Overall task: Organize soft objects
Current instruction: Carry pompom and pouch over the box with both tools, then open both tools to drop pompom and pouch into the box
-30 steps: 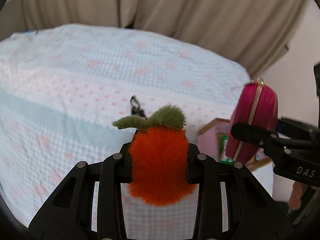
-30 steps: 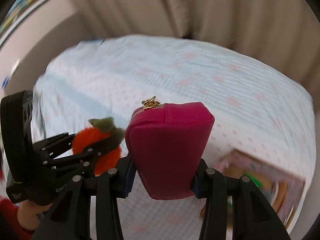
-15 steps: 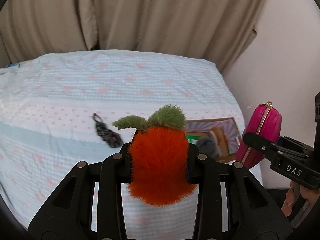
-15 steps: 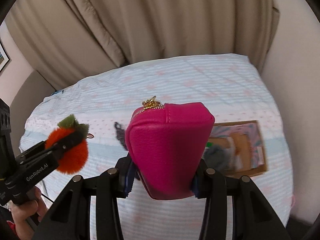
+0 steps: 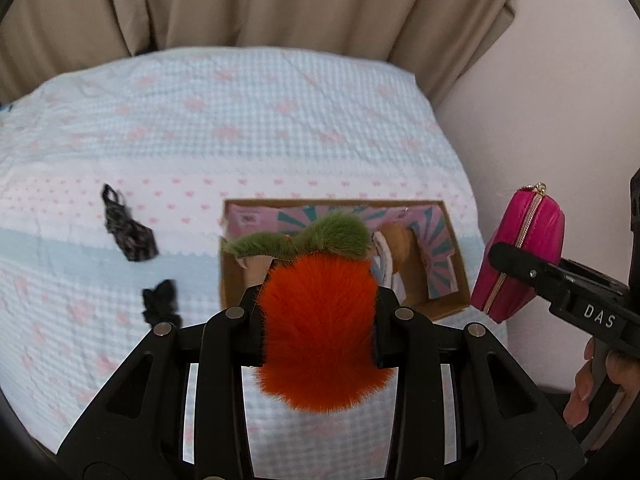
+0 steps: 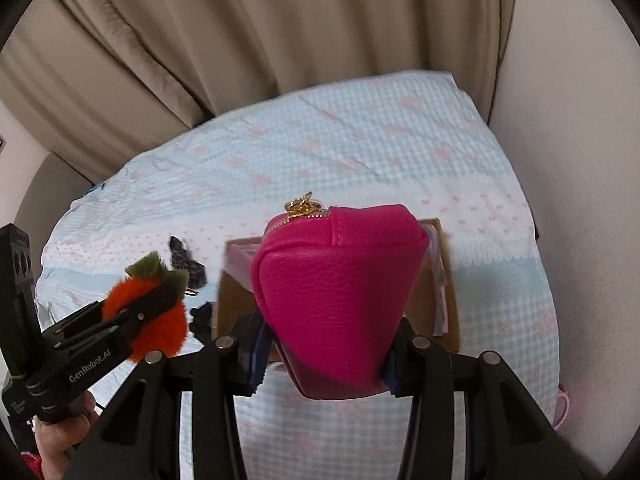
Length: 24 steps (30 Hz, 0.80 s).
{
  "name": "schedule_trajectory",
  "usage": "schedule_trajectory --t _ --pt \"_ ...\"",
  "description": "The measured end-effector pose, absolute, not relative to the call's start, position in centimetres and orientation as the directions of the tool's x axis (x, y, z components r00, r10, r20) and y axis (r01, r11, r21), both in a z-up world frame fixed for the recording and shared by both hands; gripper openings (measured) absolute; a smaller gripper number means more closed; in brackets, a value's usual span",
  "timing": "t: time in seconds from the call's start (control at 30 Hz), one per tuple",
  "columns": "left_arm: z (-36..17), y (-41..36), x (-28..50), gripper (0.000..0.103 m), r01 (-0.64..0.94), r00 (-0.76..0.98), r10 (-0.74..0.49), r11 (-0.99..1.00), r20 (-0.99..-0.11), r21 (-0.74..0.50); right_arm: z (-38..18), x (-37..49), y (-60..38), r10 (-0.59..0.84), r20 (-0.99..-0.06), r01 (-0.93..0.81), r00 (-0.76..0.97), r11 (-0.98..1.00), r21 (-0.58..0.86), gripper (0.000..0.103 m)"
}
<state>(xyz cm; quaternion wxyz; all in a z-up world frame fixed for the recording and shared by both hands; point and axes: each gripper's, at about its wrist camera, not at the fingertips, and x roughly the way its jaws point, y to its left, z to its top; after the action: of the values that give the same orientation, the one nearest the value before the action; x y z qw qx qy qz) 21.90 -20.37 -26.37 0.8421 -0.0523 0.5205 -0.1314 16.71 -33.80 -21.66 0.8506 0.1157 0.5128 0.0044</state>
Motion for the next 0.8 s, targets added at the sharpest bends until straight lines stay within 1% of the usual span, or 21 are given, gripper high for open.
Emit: schedule_trajectory --t 0.13,0.23,0.33,0.43,0.57,0.7,0.77,0.8 --pt "-29.2 -22.1 24.1 0.031 0.158 0.377 -0.255 0.965 -0.891 -0.21 -25.3 18.7 -36.3 0.161 -0.895 0.148 0.416 0.959 0.241 0.041" --pt "-31.7 -22.9 26.4 0.031 0.135 0.316 -0.257 0.965 -0.913 -0.225 -28.7 20.6 -37.7 0.214 -0.917 0.182 0.337 0.941 0.286 0.041" --pt "-33.7 -23.6 28.3 0.031 0.136 0.269 -0.246 0.967 -0.931 -0.216 -31.2 21.5 -38.2 0.249 -0.926 0.199 0.283 0.93 0.31 0.041" --pt "-35.5 -24.3 29.7 0.031 0.156 0.231 -0.224 0.969 -0.947 -0.192 -33.8 22.0 -38.2 0.259 -0.94 0.197 0.221 0.932 0.303 0.041" --pt "-37.3 -24.5 30.8 0.031 0.144 0.194 -0.211 0.972 -0.958 -0.185 -36.0 22.2 -38.2 0.263 -0.948 0.189 0.178 0.937 0.295 0.042" --pt "-38.8 -24.7 31.5 0.032 0.148 0.17 -0.197 0.974 -0.966 -0.172 -37.5 22.2 -38.0 0.228 -0.961 0.164 0.155 0.954 0.253 0.042" --pt "-38.8 -24.8 31.6 0.04 0.154 0.17 -0.206 0.972 -0.964 -0.18 -37.7 22.2 -37.9 0.212 -0.963 0.149 0.165 0.96 0.237 0.043" --pt "-38.8 -24.8 31.6 0.057 0.154 0.171 -0.214 0.97 -0.962 -0.189 -37.8 22.2 -37.8 0.207 -0.964 0.142 0.166 0.962 0.232 0.045"
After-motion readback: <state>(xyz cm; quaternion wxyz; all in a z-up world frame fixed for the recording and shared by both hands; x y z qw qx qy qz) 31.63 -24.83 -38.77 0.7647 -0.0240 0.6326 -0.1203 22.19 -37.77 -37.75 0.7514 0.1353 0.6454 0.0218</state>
